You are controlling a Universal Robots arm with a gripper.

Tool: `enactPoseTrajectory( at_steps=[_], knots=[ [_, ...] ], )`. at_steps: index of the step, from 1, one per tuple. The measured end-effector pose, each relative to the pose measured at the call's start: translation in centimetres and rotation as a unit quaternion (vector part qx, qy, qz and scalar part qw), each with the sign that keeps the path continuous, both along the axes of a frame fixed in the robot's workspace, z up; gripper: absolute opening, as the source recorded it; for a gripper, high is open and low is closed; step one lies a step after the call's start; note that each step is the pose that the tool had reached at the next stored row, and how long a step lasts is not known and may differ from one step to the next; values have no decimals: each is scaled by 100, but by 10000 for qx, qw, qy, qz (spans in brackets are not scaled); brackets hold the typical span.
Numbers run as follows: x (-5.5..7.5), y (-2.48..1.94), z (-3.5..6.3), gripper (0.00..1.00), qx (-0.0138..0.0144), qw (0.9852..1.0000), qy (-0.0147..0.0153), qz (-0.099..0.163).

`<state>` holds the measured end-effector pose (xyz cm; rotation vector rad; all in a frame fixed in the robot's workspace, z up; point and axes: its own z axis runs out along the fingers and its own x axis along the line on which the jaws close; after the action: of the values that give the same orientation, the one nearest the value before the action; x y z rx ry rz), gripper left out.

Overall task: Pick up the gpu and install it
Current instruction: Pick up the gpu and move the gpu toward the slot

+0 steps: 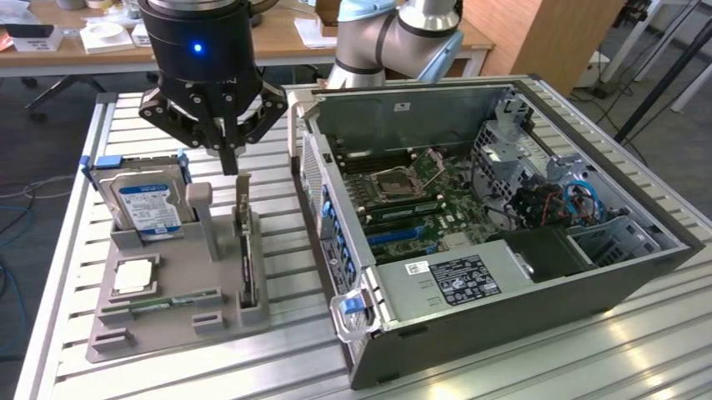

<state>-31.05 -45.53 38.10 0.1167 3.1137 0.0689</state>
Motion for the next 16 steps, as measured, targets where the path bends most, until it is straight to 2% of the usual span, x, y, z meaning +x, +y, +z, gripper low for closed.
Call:
enactPoseTrajectory(
  at_steps=[2, 4, 5, 6, 7, 8, 16],
  knots=[
    [0, 0, 0, 11, 0, 10000, 0, 0],
    [0, 0, 0, 23, 0, 10000, 0, 0],
    [0, 0, 0, 23, 0, 10000, 0, 0],
    [0, 0, -2, 29, 0, 10000, 0, 0],
    [0, 0, -21, 70, 2, 10000, -1, 0],
    [0, 0, -36, 76, 1, 10000, -1, 0],
    [0, 0, -37, 76, 1, 10000, 0, 0]
  ],
)
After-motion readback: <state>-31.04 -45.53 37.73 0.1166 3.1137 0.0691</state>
